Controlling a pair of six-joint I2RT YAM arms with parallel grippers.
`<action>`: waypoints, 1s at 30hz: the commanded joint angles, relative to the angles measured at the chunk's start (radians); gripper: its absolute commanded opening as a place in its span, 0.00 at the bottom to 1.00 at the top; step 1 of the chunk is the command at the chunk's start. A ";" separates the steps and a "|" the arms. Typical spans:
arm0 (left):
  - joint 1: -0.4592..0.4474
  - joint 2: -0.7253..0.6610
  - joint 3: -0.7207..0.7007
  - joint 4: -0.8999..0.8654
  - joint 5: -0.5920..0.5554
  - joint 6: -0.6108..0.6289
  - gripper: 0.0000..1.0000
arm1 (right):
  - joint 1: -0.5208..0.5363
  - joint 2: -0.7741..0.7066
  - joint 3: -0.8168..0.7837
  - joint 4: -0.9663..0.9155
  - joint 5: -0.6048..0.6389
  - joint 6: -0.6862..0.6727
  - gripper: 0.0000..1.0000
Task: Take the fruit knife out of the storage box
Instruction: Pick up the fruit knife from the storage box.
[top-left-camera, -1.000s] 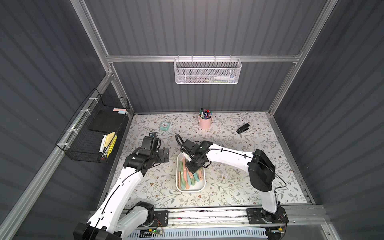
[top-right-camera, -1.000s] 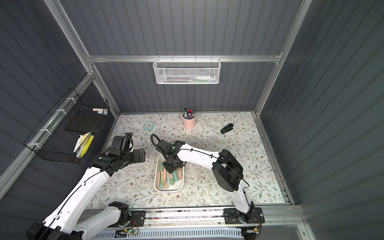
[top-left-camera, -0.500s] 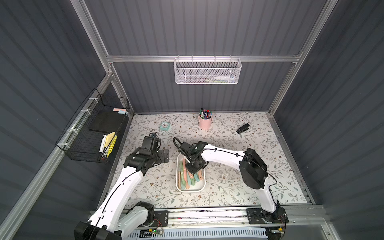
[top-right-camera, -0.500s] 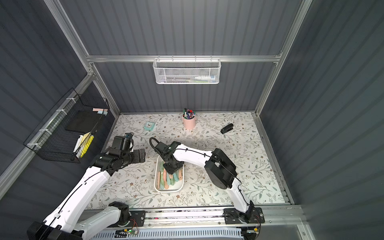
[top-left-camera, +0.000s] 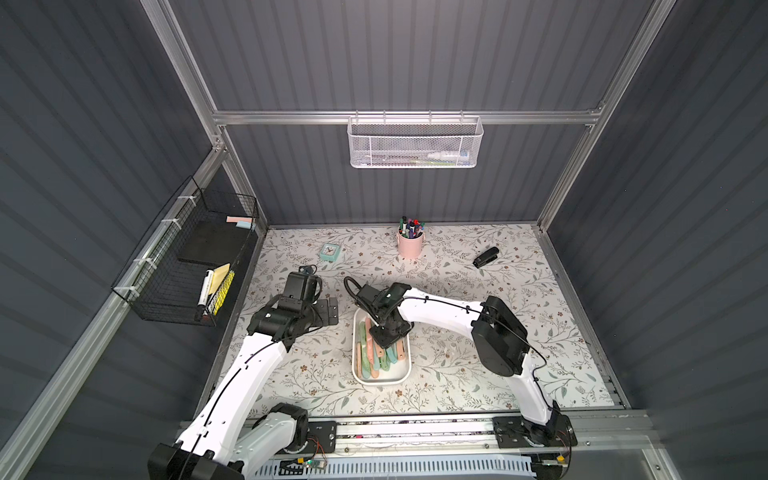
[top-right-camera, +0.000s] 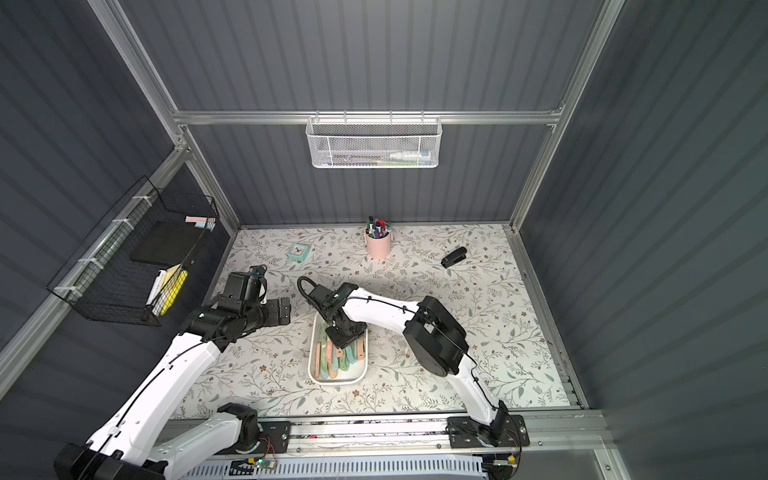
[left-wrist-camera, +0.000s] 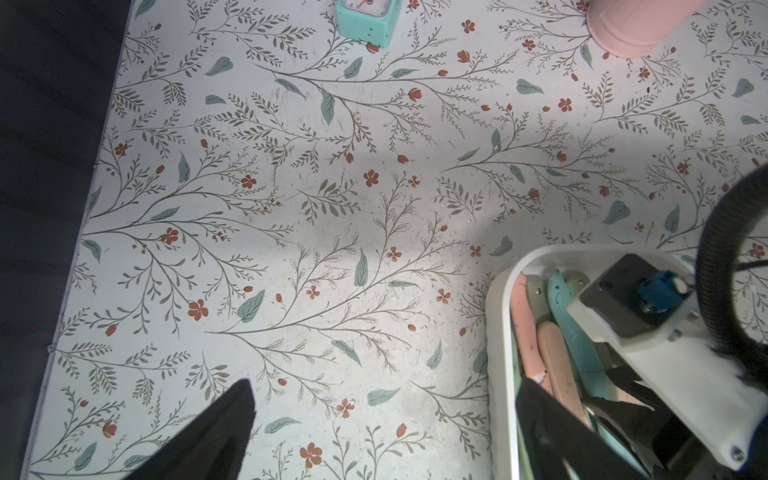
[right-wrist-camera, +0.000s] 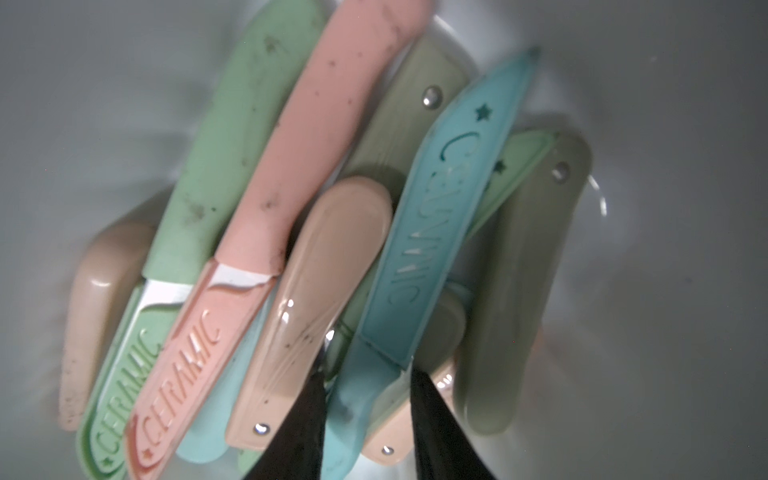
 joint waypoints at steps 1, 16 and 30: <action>-0.001 0.001 0.001 -0.018 0.000 -0.002 0.99 | 0.006 0.020 0.021 -0.042 0.011 0.021 0.32; -0.001 0.001 0.000 -0.017 -0.002 -0.002 0.99 | 0.006 -0.008 0.016 -0.044 0.043 0.040 0.24; -0.001 -0.001 -0.001 -0.017 -0.004 -0.002 0.99 | 0.005 -0.069 -0.010 -0.006 0.048 0.054 0.16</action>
